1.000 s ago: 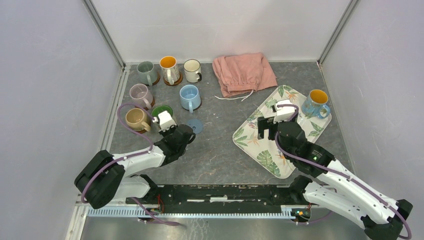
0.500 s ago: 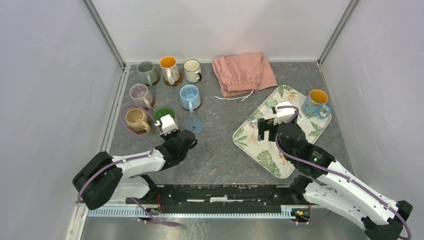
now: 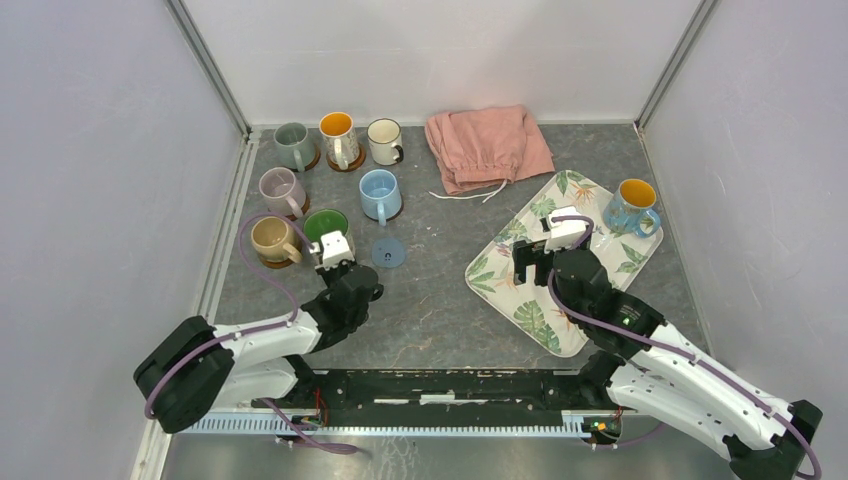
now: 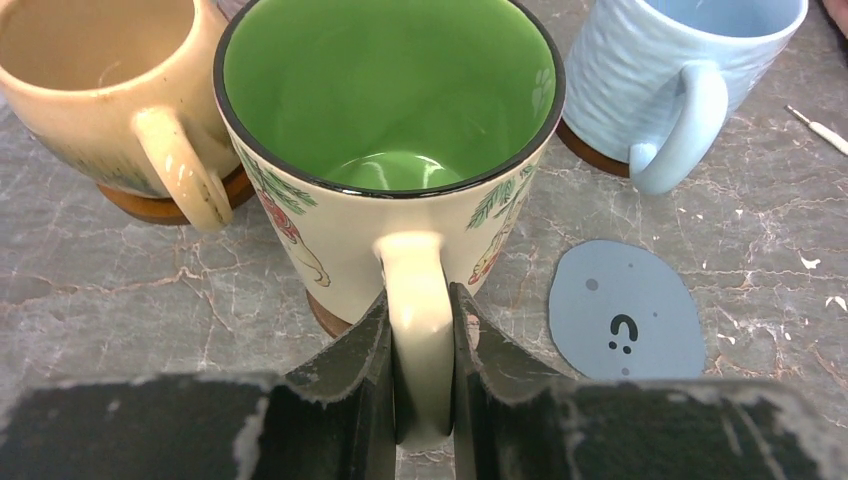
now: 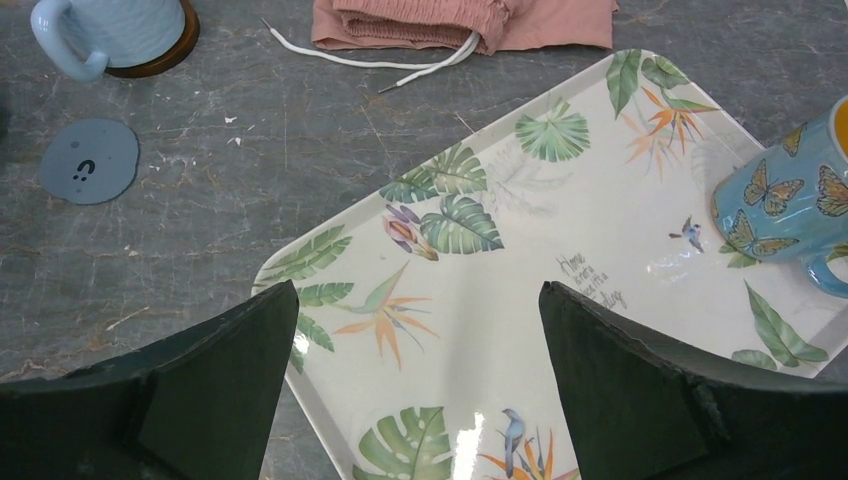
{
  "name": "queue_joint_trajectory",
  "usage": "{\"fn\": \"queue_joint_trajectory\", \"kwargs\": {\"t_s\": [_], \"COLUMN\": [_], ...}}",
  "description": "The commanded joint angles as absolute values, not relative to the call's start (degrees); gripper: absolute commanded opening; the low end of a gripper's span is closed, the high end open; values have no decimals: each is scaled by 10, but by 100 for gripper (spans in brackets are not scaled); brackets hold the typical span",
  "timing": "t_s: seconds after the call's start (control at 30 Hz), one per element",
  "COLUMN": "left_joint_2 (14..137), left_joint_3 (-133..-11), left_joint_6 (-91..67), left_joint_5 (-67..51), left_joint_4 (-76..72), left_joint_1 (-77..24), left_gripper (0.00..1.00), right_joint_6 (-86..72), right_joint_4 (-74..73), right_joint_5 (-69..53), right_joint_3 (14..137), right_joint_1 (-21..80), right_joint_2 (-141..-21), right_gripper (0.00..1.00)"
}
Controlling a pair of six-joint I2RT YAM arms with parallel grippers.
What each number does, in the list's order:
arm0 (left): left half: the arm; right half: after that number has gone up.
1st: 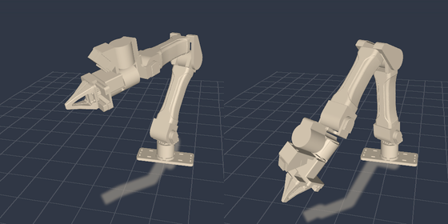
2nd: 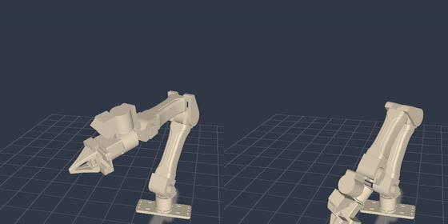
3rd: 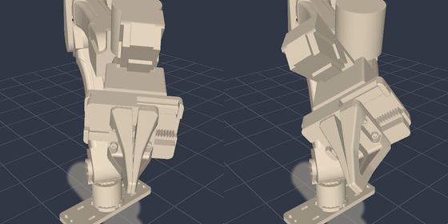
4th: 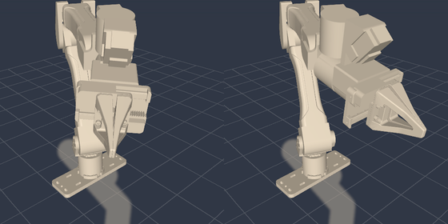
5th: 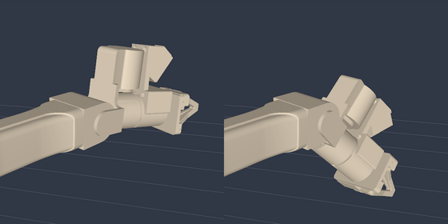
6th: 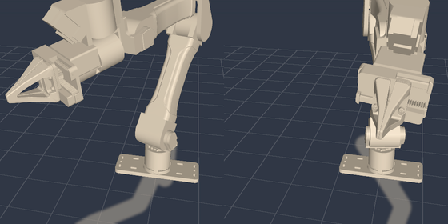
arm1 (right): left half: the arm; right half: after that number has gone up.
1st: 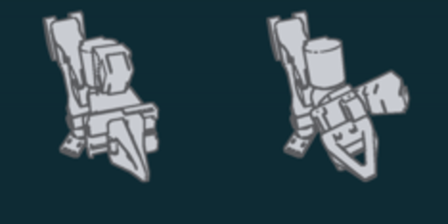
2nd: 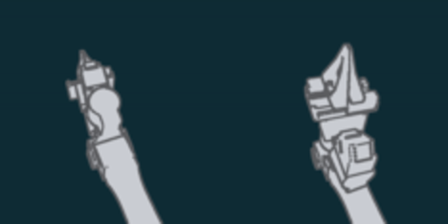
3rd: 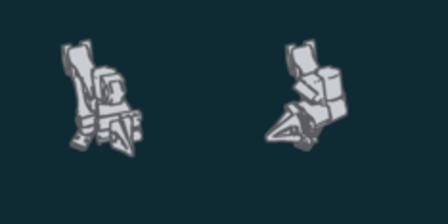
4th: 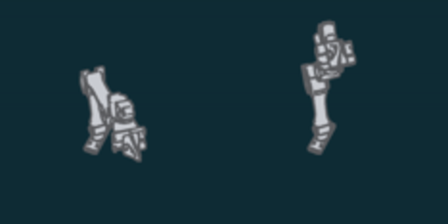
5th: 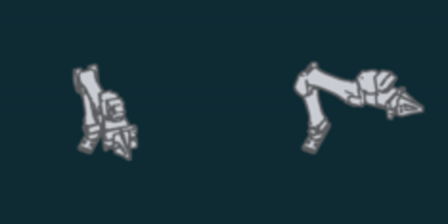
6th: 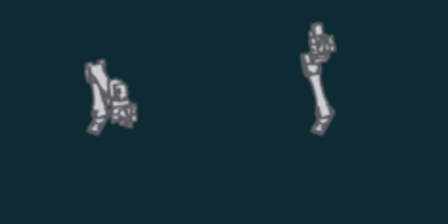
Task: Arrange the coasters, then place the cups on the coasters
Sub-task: Place the cup on the coaster.
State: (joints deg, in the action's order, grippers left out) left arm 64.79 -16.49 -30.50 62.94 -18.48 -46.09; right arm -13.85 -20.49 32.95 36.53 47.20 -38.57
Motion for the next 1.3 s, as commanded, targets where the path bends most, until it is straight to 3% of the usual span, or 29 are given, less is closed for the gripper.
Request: {"fn": "queue_joint_trajectory", "kwargs": {"t_s": [0.0, 0.2, 0.5, 0.87, 1.27], "left_joint_2": [619, 594, 590, 621, 598], "left_joint_3": [-164, -163, -179, -170, -154], "left_joint_6": [-230, -249, -418, -439, -339], "left_joint_5": [705, 698, 695, 680, 677], "left_joint_4": [-328, -291, -108, -122, -237], "left_joint_1": [-462, -463, -467, -475, -476], "left_gripper": [2, 2, 2, 2, 2], "right_joint_6": [-138, -141, -146, -148, -150], "right_joint_4": [-177, -173, -172, -170, -167], "right_joint_5": [323, 320, 317, 315, 310], "right_joint_3": [360, 356, 351, 349, 351], "right_joint_1": [472, 472, 472, 471, 472], "right_joint_2": [-377, -373, -374, -381, -386], "right_gripper": [98, 98, 98, 98, 98]}}
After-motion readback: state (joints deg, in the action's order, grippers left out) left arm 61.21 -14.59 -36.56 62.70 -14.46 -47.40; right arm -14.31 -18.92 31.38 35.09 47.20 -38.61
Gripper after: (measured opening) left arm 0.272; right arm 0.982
